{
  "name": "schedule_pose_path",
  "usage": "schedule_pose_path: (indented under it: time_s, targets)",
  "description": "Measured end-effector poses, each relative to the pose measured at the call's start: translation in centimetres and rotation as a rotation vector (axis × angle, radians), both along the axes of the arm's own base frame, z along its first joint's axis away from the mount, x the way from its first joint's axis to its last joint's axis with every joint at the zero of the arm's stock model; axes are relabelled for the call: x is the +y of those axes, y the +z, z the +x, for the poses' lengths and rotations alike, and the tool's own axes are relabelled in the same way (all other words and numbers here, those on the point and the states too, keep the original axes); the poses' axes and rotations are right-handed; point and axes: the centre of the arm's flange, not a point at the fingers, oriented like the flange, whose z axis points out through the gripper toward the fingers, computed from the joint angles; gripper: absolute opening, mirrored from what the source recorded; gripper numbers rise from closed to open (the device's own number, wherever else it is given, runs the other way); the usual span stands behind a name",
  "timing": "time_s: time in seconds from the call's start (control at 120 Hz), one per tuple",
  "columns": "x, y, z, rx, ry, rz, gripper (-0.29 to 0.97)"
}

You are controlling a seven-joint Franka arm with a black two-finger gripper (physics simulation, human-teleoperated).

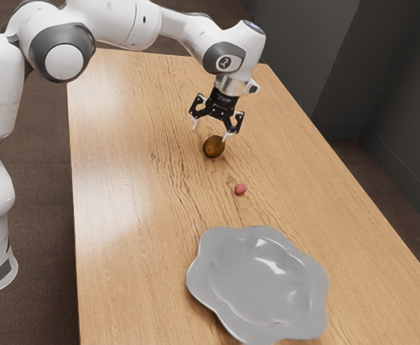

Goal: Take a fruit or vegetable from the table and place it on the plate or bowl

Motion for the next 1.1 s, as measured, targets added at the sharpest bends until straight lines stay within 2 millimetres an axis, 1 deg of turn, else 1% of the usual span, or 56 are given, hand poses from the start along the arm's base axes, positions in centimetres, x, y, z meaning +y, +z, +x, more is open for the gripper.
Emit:
schedule_pose_path:
  time_s: [0.125, 0.292, 0.742, 0.883, 1.1]
  targets:
    - [-0.1, -0.1, 0.1, -0.002, 0.000, 0.000, 0.68]
    - [0.0, -1.3, 0.5, 0.008, -0.002, -0.006, 0.68]
    - [-0.7, -3.0, 1.3, 0.013, -0.019, -0.015, 0.68]
    - [-1.1, -3.2, 1.6, 0.010, -0.027, -0.017, 0.68]
    - [-1.0, -3.2, 1.6, 0.007, -0.026, -0.017, 0.68]
